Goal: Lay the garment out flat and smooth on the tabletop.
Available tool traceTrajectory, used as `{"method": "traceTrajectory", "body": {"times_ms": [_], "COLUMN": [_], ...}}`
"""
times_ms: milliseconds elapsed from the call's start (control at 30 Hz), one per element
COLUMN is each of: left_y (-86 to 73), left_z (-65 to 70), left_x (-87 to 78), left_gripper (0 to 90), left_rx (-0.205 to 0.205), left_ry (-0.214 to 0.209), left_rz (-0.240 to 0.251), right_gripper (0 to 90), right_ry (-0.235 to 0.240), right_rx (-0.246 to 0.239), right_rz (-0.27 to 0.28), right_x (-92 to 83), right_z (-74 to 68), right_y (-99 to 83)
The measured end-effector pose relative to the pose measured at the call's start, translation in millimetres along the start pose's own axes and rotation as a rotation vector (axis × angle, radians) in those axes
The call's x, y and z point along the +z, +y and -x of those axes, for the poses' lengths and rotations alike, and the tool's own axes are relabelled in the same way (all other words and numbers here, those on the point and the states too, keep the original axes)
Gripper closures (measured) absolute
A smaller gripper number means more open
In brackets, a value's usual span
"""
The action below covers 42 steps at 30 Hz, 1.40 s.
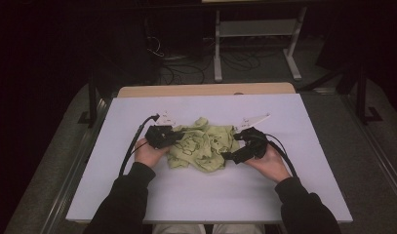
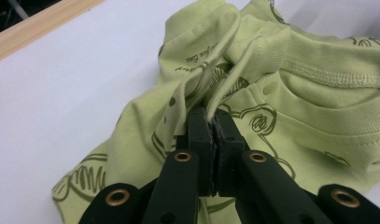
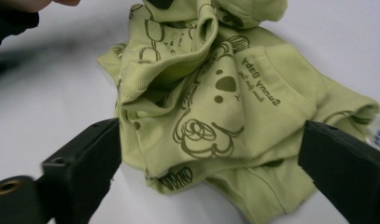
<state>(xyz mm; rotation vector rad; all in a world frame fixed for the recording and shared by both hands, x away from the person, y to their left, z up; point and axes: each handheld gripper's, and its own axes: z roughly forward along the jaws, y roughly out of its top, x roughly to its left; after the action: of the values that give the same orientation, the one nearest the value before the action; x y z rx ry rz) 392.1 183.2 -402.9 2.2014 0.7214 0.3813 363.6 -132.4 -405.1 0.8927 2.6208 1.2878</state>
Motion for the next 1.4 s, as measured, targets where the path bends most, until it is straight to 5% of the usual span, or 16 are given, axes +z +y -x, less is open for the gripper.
{"method": "traceTrajectory", "body": {"times_ms": [700,800,833,1033,1400], "left_y": [-12.2,-15.9,-15.9,-25.3,-32.7], "left_z": [0.4,0.5,0.5,-1.3,-4.6], "left_x": [-14.1,-18.4,-18.4,-27.6,-41.3], "left_gripper": [87.2,87.1,87.1,87.1,87.1], "left_rx": [0.019,0.020,0.020,0.005,-0.015], "left_ry": [-0.004,0.004,0.004,0.008,0.032], "left_rz": [0.016,0.028,0.028,0.046,0.074], "right_gripper": [46.8,69.2,69.2,83.3,84.0], "right_ry": [-0.026,-0.054,-0.054,-0.084,-0.144], "right_rx": [-0.001,-0.021,-0.021,-0.027,0.047], "right_rz": [-0.082,-0.097,-0.097,-0.080,-0.041], "right_x": [51.6,55.5,55.5,42.0,-11.7], "right_z": [6.2,3.4,3.4,2.5,16.0], "right_y": [22.8,26.9,26.9,27.8,-0.7]}}
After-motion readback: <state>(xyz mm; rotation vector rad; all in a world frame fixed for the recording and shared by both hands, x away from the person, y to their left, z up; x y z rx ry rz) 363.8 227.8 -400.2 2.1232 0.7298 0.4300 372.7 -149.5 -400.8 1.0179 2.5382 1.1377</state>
